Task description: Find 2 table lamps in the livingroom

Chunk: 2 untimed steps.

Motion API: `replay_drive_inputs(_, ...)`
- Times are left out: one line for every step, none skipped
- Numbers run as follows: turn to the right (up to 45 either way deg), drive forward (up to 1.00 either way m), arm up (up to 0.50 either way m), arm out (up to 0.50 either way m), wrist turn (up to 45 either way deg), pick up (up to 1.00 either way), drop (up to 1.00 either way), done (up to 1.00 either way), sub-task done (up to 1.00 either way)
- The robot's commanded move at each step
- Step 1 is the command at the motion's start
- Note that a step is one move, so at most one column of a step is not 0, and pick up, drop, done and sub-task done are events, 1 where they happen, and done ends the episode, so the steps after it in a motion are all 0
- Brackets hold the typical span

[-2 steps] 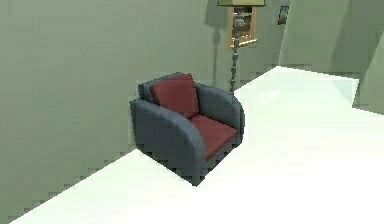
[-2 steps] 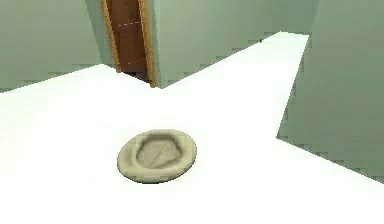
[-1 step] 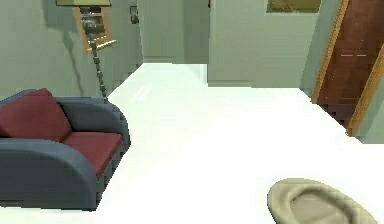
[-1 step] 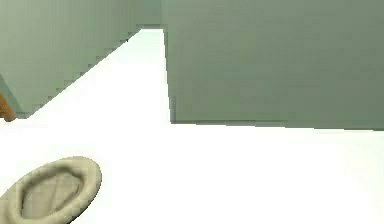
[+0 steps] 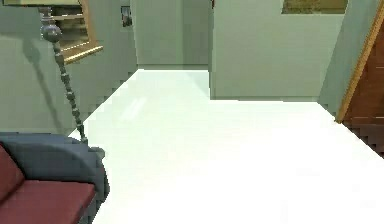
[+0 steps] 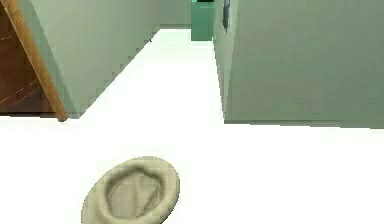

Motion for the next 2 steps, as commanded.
replay_drive_inputs(0.0, 1.00, 0.00, 0.00, 0.0, 0.00, 0.00, 0.00, 0.00)
replay_drive_inputs(45.0, 0.00, 0.00, 0.00, 0.0, 0.00, 0.00, 0.00, 0.00)
